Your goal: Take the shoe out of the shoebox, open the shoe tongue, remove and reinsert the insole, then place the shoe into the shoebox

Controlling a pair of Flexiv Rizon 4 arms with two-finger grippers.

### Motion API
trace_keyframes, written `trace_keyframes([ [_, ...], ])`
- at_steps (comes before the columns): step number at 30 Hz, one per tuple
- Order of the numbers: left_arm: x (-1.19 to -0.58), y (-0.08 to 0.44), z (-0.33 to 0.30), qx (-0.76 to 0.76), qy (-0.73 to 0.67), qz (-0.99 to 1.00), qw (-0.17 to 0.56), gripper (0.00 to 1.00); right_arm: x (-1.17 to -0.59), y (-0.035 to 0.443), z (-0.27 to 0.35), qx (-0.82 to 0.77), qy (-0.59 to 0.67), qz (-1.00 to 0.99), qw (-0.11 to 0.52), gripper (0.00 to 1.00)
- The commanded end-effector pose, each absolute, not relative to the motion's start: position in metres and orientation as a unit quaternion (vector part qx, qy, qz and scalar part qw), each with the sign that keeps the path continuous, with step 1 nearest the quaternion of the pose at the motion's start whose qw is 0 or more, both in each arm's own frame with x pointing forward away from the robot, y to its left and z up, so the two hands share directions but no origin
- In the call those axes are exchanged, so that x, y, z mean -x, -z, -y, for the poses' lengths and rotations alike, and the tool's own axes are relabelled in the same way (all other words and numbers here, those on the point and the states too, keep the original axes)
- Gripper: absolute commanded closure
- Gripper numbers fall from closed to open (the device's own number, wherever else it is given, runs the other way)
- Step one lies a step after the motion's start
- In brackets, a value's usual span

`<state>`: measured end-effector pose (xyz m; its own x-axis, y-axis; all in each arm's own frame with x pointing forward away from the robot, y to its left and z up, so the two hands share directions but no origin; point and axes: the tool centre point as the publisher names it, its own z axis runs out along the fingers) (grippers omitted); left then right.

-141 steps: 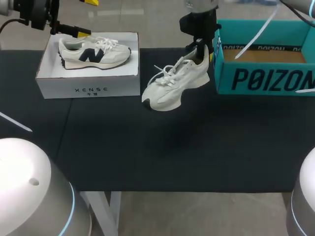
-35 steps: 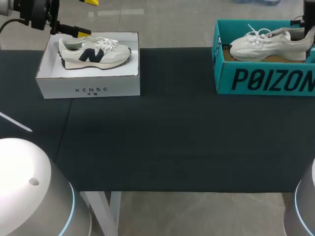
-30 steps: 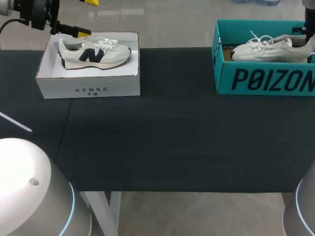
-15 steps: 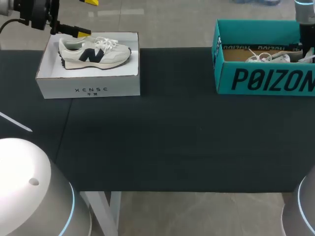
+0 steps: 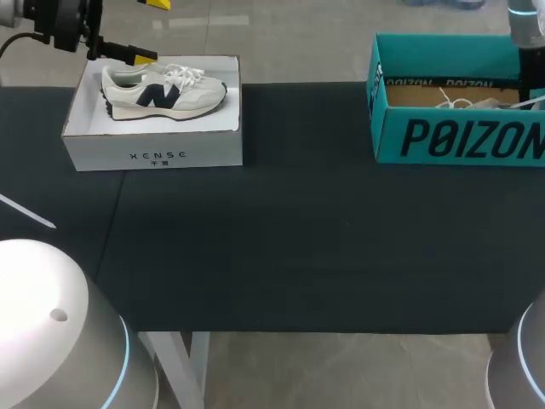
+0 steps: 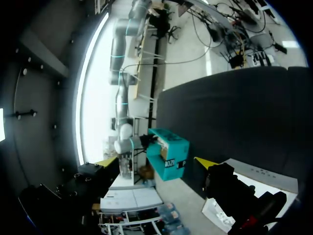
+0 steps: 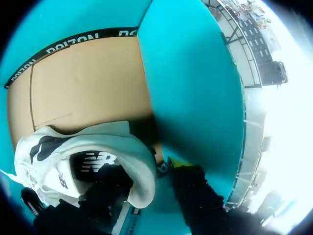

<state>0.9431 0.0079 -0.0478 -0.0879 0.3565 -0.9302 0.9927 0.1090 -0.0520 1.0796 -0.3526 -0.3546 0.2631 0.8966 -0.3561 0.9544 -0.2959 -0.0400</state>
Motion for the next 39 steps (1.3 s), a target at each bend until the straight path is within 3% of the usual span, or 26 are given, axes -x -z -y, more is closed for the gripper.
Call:
trace_keyframes([
  [1, -0.943, 0.047, -0.008, -0.541, 0.392, -0.625, 0.404, 0.00, -1.075, 0.336, 0.351, -0.796, 0.146, -0.580, 0.095, 0.00],
  [6, -0.943, 0.047, -0.008, -0.541, 0.392, -0.625, 0.404, 0.00, -1.068, 0.301, 0.344, -0.807, 0.114, -0.570, 0.103, 0.00],
  [23, -0.943, 0.047, -0.008, -0.541, 0.392, -0.625, 0.404, 0.00, -1.082, 0.198, 0.306, -0.790, -0.103, -0.604, 0.021, 0.00],
  [31, -0.943, 0.047, -0.008, -0.541, 0.392, -0.625, 0.404, 0.00, -1.082, 0.161, 0.289, -0.766, -0.123, -0.620, -0.122, 0.00],
  [35, -0.943, 0.047, -0.008, -0.541, 0.392, -0.625, 0.404, 0.00, -1.063, 0.140, 0.271, -0.755, -0.149, -0.619, -0.157, 0.00],
  [39, -0.943, 0.047, -0.008, -0.541, 0.392, -0.625, 0.404, 0.00, -1.041, 0.135, 0.248, -0.758, -0.128, -0.623, -0.143, 0.00],
])
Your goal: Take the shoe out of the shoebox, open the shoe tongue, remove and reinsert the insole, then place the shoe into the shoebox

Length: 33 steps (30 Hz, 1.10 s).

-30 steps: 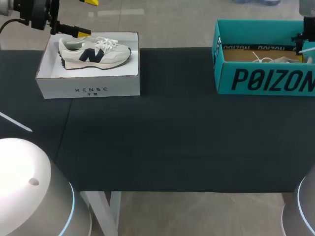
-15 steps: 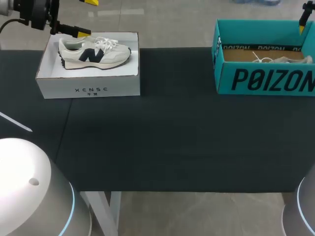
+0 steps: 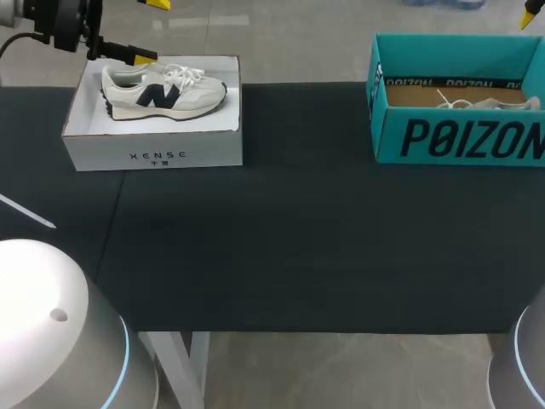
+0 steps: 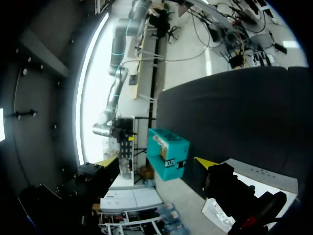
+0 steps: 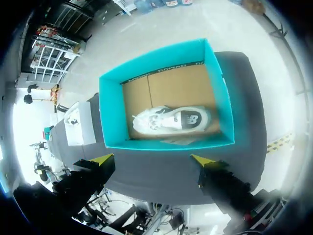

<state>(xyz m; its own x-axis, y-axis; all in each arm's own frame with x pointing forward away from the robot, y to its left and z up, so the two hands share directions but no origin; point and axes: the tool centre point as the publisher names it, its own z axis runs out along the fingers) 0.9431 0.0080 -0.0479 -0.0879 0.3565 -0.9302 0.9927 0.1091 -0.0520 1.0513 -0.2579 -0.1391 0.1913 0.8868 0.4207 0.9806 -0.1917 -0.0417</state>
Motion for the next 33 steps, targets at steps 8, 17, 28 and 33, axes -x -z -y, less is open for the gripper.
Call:
trace_keyframes([
  [8, -0.943, 0.047, -0.008, -0.541, 0.392, -0.625, 0.404, 0.00, -1.041, 0.135, 0.248, 0.758, 0.128, 0.623, 0.143, 0.00],
  [17, -0.943, 0.047, -0.008, -0.541, 0.392, -0.625, 0.404, 0.00, -1.041, 0.135, 0.248, 0.758, 0.128, 0.623, 0.143, 0.00],
  [28, -0.943, 0.047, -0.008, -0.541, 0.392, -0.625, 0.404, 0.00, -1.041, 0.135, 0.248, 0.758, 0.128, 0.623, 0.143, 0.00],
  [33, -0.982, 0.051, 0.033, -0.316, 0.179, -0.857, 0.365, 0.00, -1.041, 0.135, 0.248, 0.758, 0.128, 0.623, 0.143, 0.00],
])
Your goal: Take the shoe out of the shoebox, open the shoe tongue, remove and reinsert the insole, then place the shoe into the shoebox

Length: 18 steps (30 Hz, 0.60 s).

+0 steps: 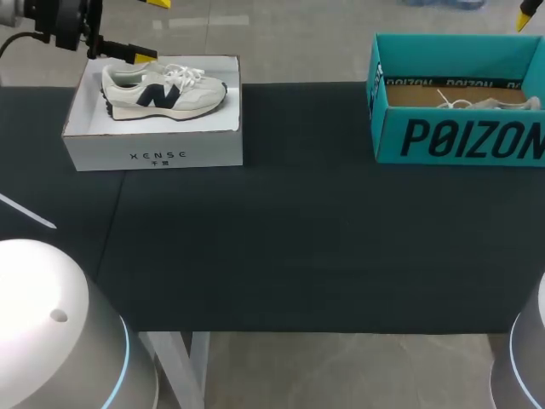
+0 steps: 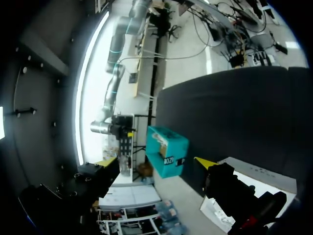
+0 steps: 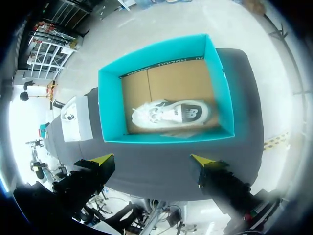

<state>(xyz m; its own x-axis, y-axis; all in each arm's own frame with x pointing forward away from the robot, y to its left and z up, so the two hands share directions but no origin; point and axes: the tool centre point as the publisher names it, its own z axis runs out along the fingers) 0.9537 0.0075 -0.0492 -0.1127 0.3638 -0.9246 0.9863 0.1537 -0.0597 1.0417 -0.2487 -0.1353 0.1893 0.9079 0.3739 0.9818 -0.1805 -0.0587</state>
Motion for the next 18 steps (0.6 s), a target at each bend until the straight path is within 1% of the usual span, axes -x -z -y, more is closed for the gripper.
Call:
trace_keyframes([
  [1, -0.994, 0.054, 0.035, -0.234, 0.134, -0.898, 0.348, 0.00, -1.041, 0.135, 0.248, 0.758, 0.128, 0.623, 0.143, 0.00],
  [4, -1.017, 0.060, 0.037, -0.061, 0.073, -0.952, 0.292, 0.00, -1.041, 0.135, 0.248, 0.758, 0.128, 0.623, 0.143, 0.00],
  [6, -1.030, 0.066, 0.037, 0.031, 0.062, -0.966, 0.249, 0.00, -1.041, 0.135, 0.248, 0.758, 0.128, 0.623, 0.143, 0.00],
  [8, -1.039, 0.072, 0.037, 0.091, 0.045, -0.968, 0.229, 0.00, -1.041, 0.135, 0.248, 0.758, 0.128, 0.623, 0.143, 0.00],
  [10, -1.046, 0.079, 0.035, 0.147, 0.028, -0.970, 0.193, 0.00, -1.041, 0.135, 0.248, 0.758, 0.128, 0.623, 0.143, 0.00],
  [14, -1.057, 0.084, 0.024, 0.254, 0.006, -0.955, 0.153, 0.00, -1.041, 0.135, 0.248, 0.758, 0.128, 0.623, 0.143, 0.00],
  [18, -1.069, 0.081, 0.008, 0.344, 0.014, -0.927, 0.145, 0.00, -1.041, 0.135, 0.248, 0.758, 0.128, 0.623, 0.143, 0.00],
])
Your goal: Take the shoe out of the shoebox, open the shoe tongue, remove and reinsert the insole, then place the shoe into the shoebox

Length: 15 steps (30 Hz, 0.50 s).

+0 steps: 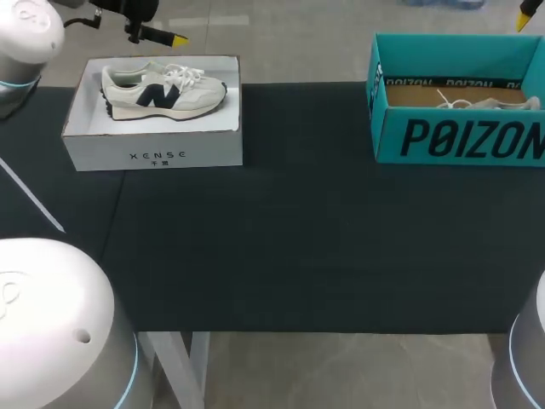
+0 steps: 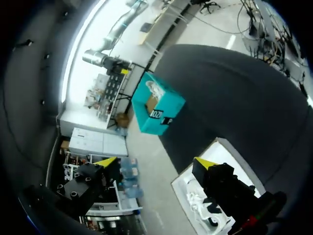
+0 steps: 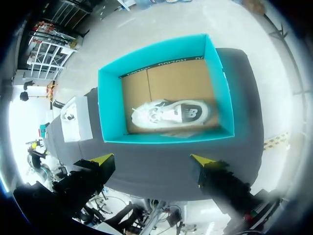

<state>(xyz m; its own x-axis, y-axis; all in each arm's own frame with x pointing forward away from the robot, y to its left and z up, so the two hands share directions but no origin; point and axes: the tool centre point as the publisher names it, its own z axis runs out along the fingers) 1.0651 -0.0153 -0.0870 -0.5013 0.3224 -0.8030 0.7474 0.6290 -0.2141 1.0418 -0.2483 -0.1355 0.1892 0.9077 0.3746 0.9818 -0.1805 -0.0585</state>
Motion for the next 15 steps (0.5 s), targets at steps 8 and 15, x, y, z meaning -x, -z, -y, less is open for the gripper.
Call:
trace_keyframes([
  [8, -1.091, 0.093, -0.041, 0.472, 0.000, -0.873, 0.122, 0.00, -1.041, 0.135, 0.248, 0.758, 0.128, 0.623, 0.143, 0.00],
  [15, -1.097, 0.118, -0.091, 0.558, -0.068, -0.820, 0.106, 0.00, -1.041, 0.135, 0.248, 0.758, 0.128, 0.623, 0.143, 0.00],
])
